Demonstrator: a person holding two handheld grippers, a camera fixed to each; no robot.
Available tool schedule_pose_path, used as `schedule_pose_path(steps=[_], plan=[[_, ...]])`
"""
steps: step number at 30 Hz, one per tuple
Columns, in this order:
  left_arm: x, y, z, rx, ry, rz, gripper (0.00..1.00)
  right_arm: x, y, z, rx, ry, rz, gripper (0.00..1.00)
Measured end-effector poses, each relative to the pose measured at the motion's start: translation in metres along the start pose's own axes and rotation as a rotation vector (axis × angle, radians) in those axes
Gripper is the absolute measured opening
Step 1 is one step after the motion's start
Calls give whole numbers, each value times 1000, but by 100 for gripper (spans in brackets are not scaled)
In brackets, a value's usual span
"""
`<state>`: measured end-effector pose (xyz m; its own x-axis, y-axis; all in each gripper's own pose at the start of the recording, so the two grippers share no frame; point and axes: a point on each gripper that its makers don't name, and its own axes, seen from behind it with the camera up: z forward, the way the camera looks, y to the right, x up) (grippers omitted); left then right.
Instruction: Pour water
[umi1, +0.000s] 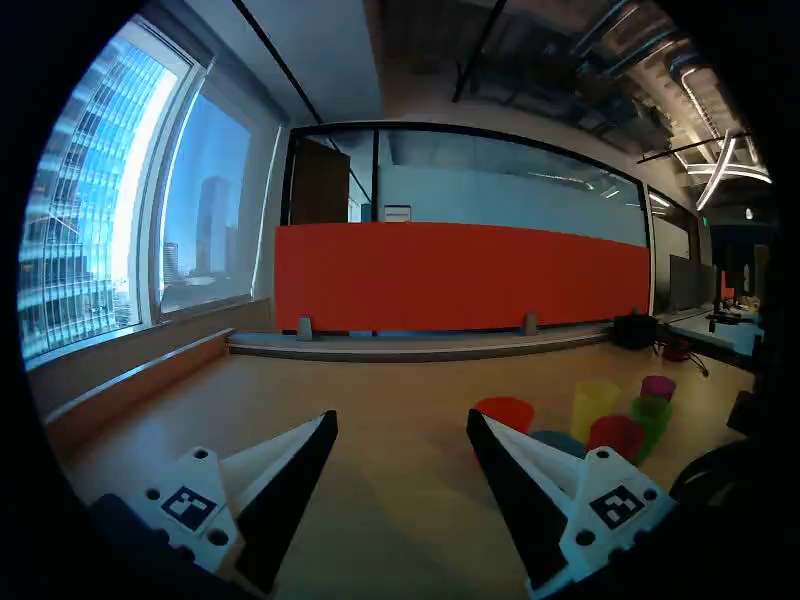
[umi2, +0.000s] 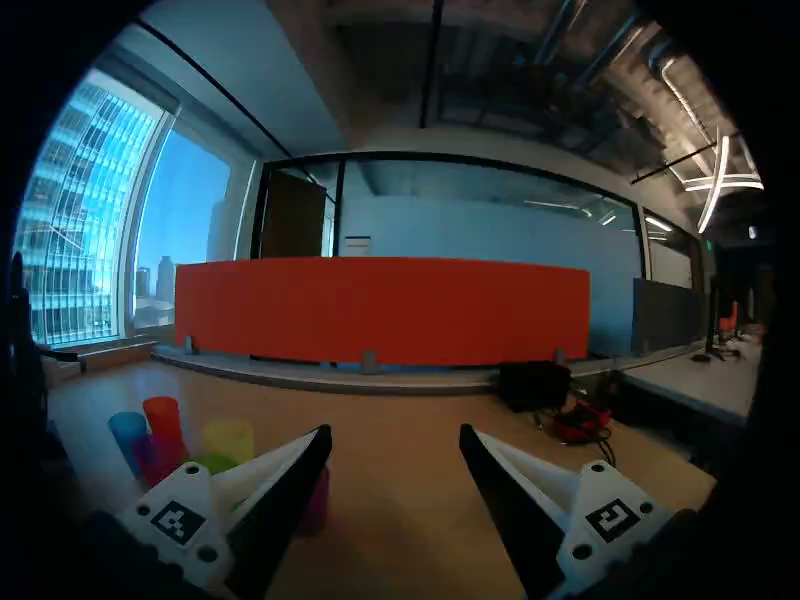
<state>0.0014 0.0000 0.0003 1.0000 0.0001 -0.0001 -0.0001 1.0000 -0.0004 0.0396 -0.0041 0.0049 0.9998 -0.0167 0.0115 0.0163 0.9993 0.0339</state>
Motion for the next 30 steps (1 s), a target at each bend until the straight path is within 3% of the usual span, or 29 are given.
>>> schedule_pose_path(steps=[9, 21, 30], plan=[[63, 5, 10, -42, 3, 11, 96, 62, 0, 6, 15, -4, -16, 99], [147, 18, 13, -115, -2, 13, 96, 145, -5, 17, 73, 18, 60, 99], [196, 21, 12, -157, 11, -11, 96, 195, -2, 20, 94, 24, 61, 99]])
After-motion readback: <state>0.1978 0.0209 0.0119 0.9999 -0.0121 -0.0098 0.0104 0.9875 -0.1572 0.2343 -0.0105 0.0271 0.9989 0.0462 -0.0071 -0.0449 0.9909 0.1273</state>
